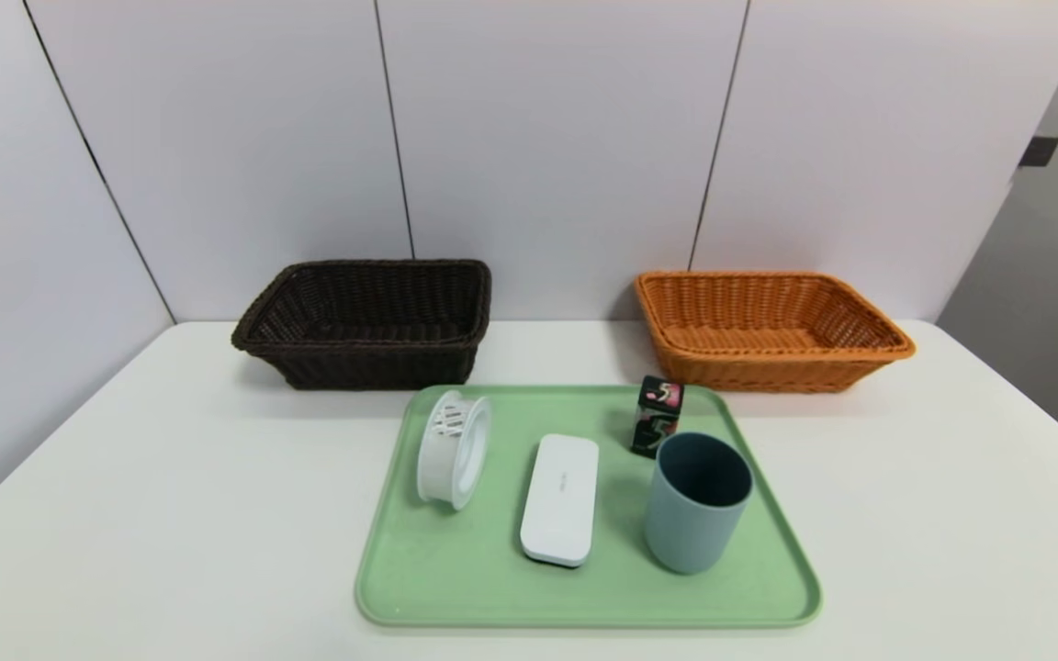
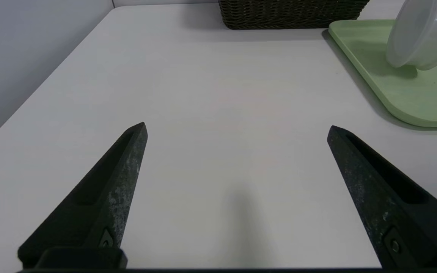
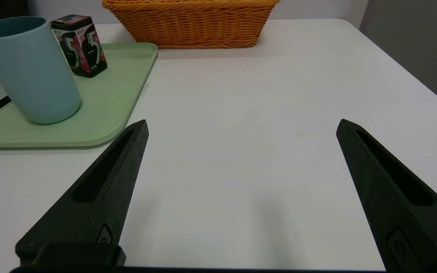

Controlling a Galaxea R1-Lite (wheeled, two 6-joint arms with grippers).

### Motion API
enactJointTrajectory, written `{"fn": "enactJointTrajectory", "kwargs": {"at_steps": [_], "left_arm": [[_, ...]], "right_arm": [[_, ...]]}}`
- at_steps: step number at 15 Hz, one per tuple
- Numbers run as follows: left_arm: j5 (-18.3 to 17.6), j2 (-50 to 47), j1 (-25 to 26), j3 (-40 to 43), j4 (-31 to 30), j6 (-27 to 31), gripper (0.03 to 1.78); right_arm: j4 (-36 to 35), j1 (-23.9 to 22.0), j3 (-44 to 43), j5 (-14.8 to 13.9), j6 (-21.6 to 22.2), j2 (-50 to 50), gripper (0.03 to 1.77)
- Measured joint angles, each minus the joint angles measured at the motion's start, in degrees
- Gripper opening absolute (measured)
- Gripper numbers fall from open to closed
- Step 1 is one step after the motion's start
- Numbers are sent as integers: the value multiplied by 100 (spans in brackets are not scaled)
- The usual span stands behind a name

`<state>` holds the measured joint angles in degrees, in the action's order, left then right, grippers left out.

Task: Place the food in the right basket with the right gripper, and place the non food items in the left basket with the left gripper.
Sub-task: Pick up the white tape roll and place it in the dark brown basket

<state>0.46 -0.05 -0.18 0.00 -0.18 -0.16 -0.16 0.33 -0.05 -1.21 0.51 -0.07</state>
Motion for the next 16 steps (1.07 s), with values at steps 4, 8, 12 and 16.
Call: {"fn": "enactJointTrajectory", "kwargs": {"at_steps": [4, 8, 12, 16], "left_arm": [[22, 0, 0, 0, -15, -216, 169], [-33, 5, 0, -219, 62, -293, 169], [-165, 511, -2, -1629, 891, -408, 169], [-204, 1796, -33, -3045, 1793, -546, 169]], "right_arm": [[16, 0, 2, -9, 83, 0, 171], [-66, 0, -190, -16, 169, 0, 171], [608, 0, -1329, 143, 286, 183, 171], [980, 63, -2197, 173, 295, 1073, 171]]}}
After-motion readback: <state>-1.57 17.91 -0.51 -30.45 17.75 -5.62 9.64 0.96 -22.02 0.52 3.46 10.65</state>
